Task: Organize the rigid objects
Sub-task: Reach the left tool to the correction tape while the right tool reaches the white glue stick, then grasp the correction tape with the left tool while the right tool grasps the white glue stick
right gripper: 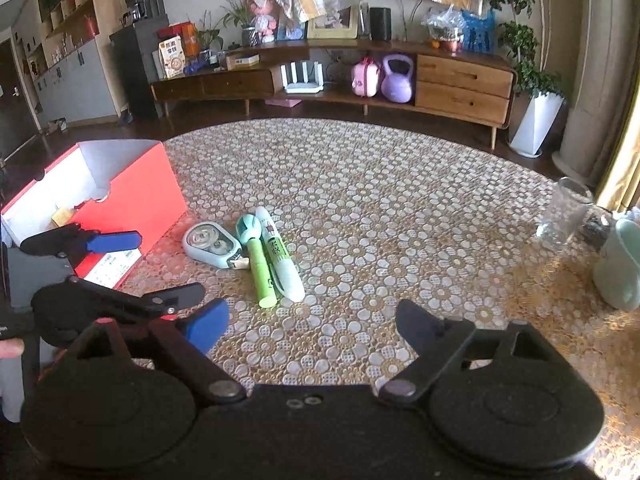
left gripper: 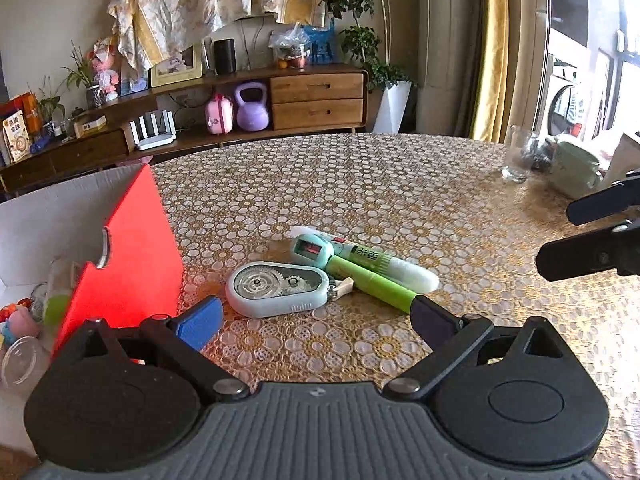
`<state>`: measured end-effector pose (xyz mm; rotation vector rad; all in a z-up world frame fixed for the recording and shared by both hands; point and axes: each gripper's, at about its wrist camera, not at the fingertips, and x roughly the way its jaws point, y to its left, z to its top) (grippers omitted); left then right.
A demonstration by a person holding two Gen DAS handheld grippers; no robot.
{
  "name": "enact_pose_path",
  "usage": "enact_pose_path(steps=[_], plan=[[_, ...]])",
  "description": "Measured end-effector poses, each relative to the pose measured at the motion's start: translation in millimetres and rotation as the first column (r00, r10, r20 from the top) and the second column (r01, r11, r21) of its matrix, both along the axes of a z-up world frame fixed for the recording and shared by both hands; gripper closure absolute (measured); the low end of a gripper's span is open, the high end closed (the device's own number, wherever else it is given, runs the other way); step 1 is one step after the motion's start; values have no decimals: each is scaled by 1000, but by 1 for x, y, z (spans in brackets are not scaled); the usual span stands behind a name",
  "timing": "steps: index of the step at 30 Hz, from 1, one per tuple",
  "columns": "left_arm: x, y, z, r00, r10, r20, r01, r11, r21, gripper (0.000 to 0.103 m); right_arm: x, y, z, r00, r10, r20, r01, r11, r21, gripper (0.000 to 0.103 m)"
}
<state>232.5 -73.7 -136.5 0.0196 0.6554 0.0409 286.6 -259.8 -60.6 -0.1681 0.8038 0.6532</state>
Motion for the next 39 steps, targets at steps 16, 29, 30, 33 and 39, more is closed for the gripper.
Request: enact_pose_path(steps=[16,29,30,33,39], plan=[[39,15,-28,999,40,-14,-40,999,-25,2,54,48,-36,997,21,-74,-21,1000,-5,42],[56,20,-36,996,85,8,-85,995,-53,2,83,78,-52,988,72,-139,-75,997,-17,59],[58,19,-37,996,84,9,-83,995,-47,2,85,80,-52,988,78,-135,-81,997,-19,60],[62,22,-38,996,84,15,-83,995,-60,2,94,87,-51,988,80,-133,-86,996,-37,60],[72,34,-43,998,70,1,-69,988,-141,2,104,98,-55,987,88,-131,-96,994,-58,65]])
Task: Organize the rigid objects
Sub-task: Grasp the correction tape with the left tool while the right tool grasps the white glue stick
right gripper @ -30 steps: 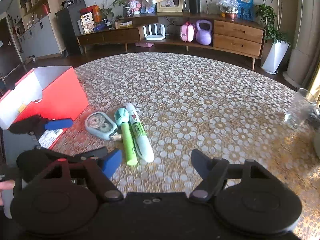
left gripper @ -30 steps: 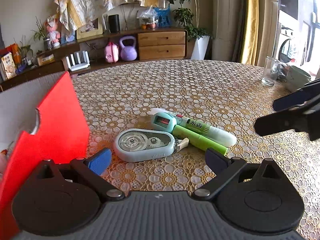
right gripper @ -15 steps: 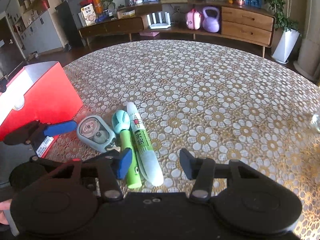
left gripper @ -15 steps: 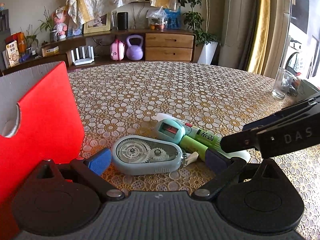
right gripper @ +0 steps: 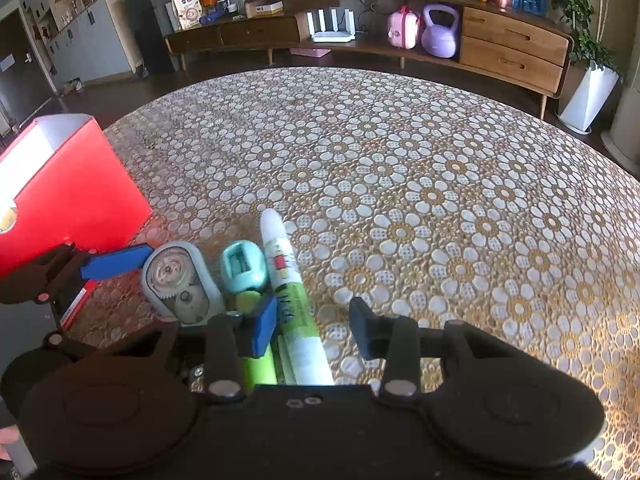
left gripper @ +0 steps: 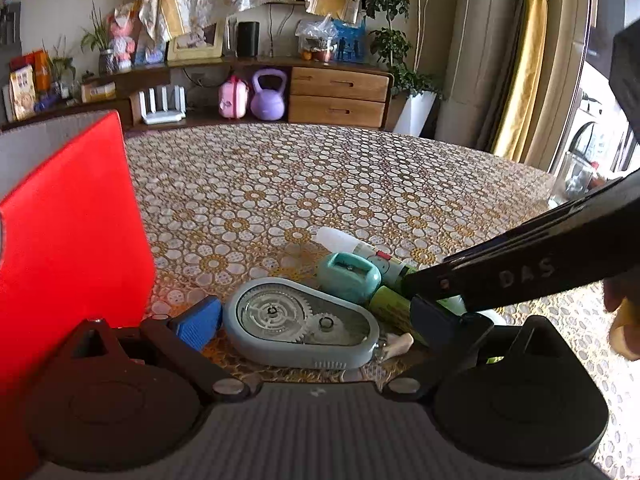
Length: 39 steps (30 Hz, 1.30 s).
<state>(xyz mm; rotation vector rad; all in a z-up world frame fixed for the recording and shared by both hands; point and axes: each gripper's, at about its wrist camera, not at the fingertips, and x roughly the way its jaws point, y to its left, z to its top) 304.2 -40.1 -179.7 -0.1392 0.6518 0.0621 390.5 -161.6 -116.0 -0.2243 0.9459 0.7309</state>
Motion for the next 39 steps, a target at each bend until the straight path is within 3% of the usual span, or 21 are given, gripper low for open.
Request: enact_pose_path(steps=[4,6,7,8,22,24,25,26,29,34,37,39], plan=[[2,3,-2,1000,-5,2,5,1000,-27,3,-1,9,-3,1000,5,18,-5,1000,-4,72],[0,4,-2,1000,-12,9,12,1000,-24,12,-4,11,-3,999,9,33,-8,1000,-8,80],[-1,2,-2,1000,-16,12,16,1000,-12,21,-6,11,-3,999,9,40,-8,1000,-13,84],[-2,1,-3,1000,-22,10,22,1000,3,21,-7,10,-3,999,7,39,-7,1000,-10,86],[-34,-13,2,995,-98,-12,98,995,-7,23,-54,-37,2,992,-121,27,120,991,56,87],[-41,-14,5,994,-107,-11,107,994,-11,32,-61,-42,5,992,-125,27,123,991,56,87],[-44,-15,8,995,-101,5,101,995,1,49,-66,-45,7,991,-133,29,131,990,59,87],[-46,-15,12,995,-99,8,99,995,10,54,-70,-47,10,990,-141,26,139,988,64,87],[-46,-13,14,994,-110,-20,110,994,-10,54,-84,-52,15,990,-142,23,140,988,70,87],[-49,-19,15,988,-149,-37,150,988,32,53,-99,-63,19,986,-169,15,167,982,86,87],[-52,-23,14,976,-211,-59,213,977,28,27,-104,-72,19,984,-180,2,179,980,89,87],[-54,-29,13,967,-246,-67,250,967,45,21,-107,-76,18,983,-182,-1,181,979,89,87]])
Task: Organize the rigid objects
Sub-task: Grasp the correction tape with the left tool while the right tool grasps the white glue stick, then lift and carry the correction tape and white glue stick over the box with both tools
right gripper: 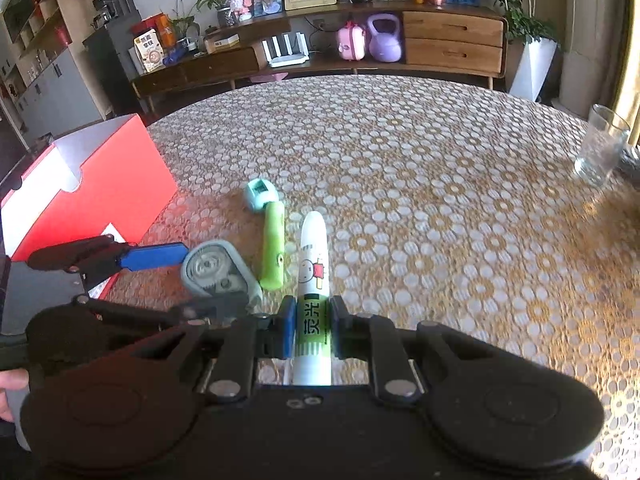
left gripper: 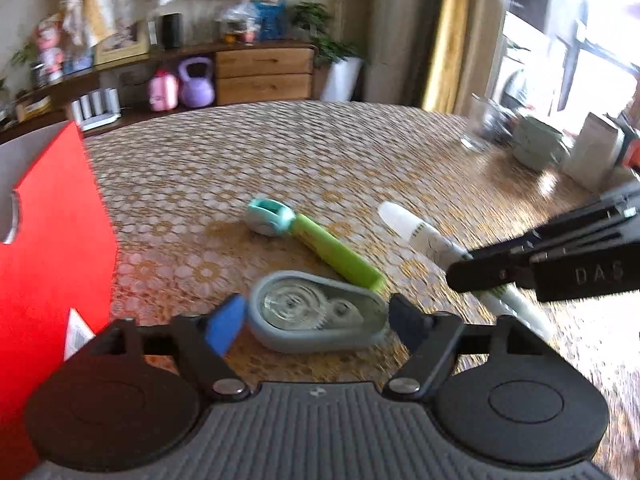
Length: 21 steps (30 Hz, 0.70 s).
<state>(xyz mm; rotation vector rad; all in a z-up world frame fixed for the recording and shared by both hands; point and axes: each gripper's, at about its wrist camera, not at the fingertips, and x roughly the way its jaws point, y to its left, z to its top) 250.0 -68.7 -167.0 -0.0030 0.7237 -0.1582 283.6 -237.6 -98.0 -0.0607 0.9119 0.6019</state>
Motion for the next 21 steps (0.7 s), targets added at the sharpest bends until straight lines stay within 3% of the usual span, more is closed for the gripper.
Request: enact_pose_path(steps=[2,7,10,11,21], plan=[[0,-6,-2,1000,-11,8,11,1000,26,18,-2,-3,0,1000,-7,-1,7,1000,1,87],[15,-7,-6,999,-13,-48,13,1000,0,10,-2,-9,-3,1000,-22,-11,22,1000,9,87],[23,-7,-6,997,9,-73,-10,1000,-12,12,-2,-10,-4,1000,-25,-16,26,1000,17,87],[24,-6,-7,997,17,-80,-18,1000,-20,16,-2,-11,-4,1000,-25,-16,25,999,19,87],[2,-15,-2,1000,2,-17,-1,998,59,17,-13,-9,-1,1000,-27,-14,28,999,42,87]])
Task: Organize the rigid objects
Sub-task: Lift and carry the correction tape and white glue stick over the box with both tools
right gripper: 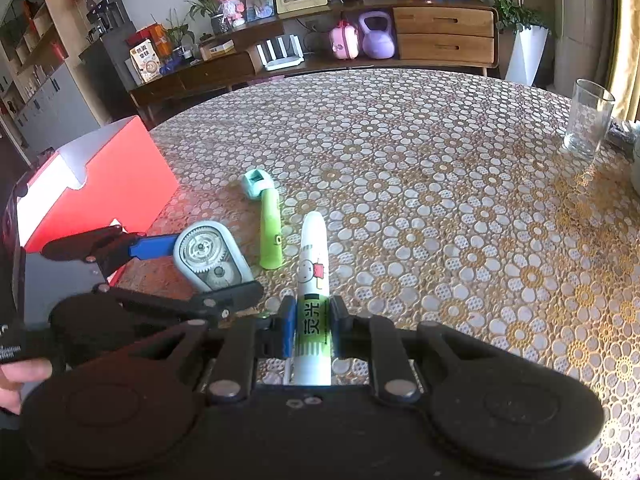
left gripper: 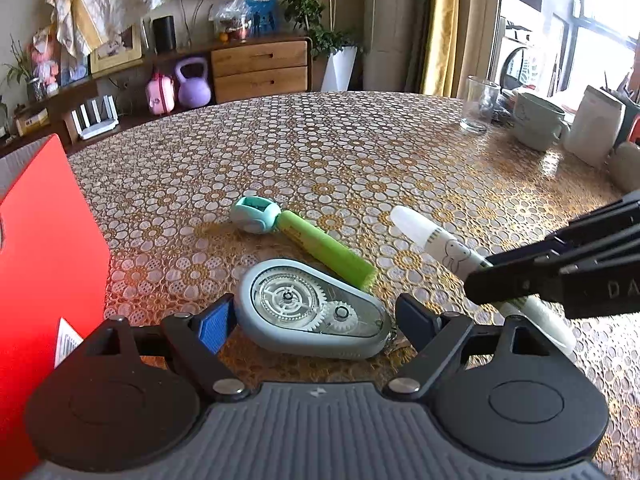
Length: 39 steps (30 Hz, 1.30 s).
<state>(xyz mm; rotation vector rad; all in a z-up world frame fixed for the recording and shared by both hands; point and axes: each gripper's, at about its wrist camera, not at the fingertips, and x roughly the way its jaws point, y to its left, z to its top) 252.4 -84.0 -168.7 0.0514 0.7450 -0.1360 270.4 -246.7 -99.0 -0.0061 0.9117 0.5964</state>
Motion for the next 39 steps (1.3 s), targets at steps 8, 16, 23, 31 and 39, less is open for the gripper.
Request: enact_pose_path(steps=[8,16,23,31,39], plan=[[-21,7,14,1000,10,0,-10,998,-54,17,-16,-1,13,1000,-16,10,16,1000,19,87],[-48,19,54,999,12,34,-9,997,-82,17,-39,12,47,999,-16,46,14,999,43,87],[-75,45,92,998,23,54,-17,995,-96,17,-58,39,80,997,-10,76,7,999,50,87],[-102,93,129,995,60,78,-49,989,-137,17,-74,84,112,991,34,131,-41,998,50,87],[-115,156,158,985,134,106,-119,984,-136,17,-80,140,130,981,90,172,-99,994,46,87]])
